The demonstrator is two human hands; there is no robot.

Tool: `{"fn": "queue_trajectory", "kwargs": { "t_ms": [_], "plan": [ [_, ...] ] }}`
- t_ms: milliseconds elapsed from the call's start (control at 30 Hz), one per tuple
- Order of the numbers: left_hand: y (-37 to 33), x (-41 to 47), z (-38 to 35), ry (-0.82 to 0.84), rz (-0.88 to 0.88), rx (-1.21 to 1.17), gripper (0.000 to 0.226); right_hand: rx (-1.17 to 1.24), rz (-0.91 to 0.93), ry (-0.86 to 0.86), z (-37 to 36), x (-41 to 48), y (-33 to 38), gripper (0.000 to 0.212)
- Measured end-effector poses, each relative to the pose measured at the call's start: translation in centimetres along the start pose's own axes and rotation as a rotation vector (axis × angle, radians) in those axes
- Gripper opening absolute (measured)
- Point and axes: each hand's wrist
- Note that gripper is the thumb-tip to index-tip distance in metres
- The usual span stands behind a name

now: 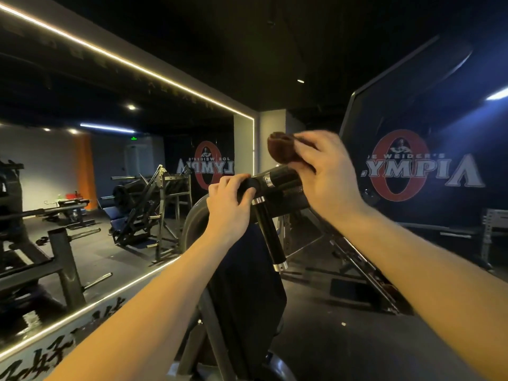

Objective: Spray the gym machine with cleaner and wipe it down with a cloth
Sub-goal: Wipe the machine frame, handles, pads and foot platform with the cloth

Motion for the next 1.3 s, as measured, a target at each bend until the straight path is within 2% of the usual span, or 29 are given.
{"fn": "queue_trajectory", "kwargs": {
  "t_ms": [67,133,267,467,567,667,767,867,933,1033,1100,1200,1300],
  "plan": [
    [0.0,0.0,0.1,0.014,-0.001,-0.009,0.036,-0.357,0.015,0.158,-0.5,2.1,-0.3,0.033],
    [0.2,0.1,0.0,0.019,-0.008,-0.017,0.036,-0.513,-0.008,0.318,-2.2,2.6,0.6,0.032],
    [0.9,0.5,-0.3,-0.010,-0.050,0.002,0.036,-0.539,0.110,0.343,-4.8,3.0,1.9,0.029],
    [1.3,0.6,0.0,0.011,-0.084,0.017,0.035,-0.579,0.210,0.448,-0.9,3.3,-1.7,0.041],
    [1.5,0.9,0.4,0.028,-0.088,0.021,0.034,-0.568,0.180,0.379,1.0,3.2,-3.1,0.034],
    [1.6,1.0,0.6,0.048,-0.082,-0.010,0.033,-0.529,0.124,0.185,1.2,2.2,-4.2,0.026],
    [1.5,1.1,0.6,0.045,-0.079,-0.043,0.033,-0.444,-0.009,-0.004,-2.3,1.2,-2.7,0.023],
    [1.6,1.1,0.6,0.039,-0.097,-0.048,0.033,-0.357,0.011,-0.028,-7.8,0.0,0.0,0.027],
    [1.7,1.1,0.8,0.050,-0.111,-0.049,0.033,-0.297,0.045,-0.028,-9.0,-0.6,0.3,0.027],
    [1.8,1.3,1.0,0.069,-0.114,-0.034,0.034,-0.346,0.125,-0.033,-6.6,-1.5,-1.7,0.031],
    [1.8,1.4,1.0,0.070,-0.110,-0.028,0.034,-0.385,0.103,-0.091,-4.6,-2.5,-3.3,0.030],
    [1.7,1.4,0.9,0.066,-0.100,-0.025,0.034,-0.341,-0.085,-0.248,-3.0,-3.7,-4.3,0.023],
    [1.6,1.5,1.1,0.082,-0.117,-0.021,0.032,0.008,-0.446,-0.452,-3.1,-3.4,-2.5,0.023]
  ]
}}
Point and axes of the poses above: each hand's wrist, its own x-axis towards the middle knuckle, its own z-axis out of the back of the hand, y = z × x, and after that the axes turned 5 degrees about y, right-handed
